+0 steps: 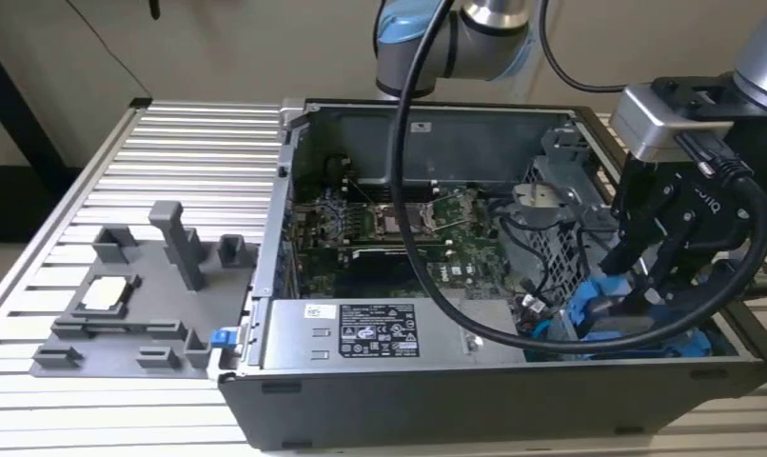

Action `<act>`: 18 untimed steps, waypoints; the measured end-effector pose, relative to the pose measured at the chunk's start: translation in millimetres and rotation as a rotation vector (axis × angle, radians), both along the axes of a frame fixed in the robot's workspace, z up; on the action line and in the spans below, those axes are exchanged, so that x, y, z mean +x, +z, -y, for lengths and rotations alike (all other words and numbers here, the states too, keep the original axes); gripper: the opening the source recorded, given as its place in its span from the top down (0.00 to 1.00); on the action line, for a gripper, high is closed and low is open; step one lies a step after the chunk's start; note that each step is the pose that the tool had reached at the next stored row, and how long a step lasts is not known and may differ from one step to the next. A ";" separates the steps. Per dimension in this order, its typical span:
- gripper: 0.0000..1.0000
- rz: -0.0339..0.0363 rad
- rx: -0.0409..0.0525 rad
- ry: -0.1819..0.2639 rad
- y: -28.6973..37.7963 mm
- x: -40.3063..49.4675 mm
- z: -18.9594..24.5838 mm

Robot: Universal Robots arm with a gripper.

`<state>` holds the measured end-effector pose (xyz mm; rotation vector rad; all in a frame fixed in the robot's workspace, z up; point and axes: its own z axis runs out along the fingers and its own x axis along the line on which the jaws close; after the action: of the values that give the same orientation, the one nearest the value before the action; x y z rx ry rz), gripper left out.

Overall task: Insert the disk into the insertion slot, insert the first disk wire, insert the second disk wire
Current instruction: 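Insert the disk into the insertion slot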

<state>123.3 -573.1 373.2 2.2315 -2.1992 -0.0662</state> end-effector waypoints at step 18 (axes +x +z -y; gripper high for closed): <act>0.53 0.0822 0.0198 0.003 24.8 -0.4 -1.1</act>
<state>122.9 -572.0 398.0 2.2875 -2.2456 0.0038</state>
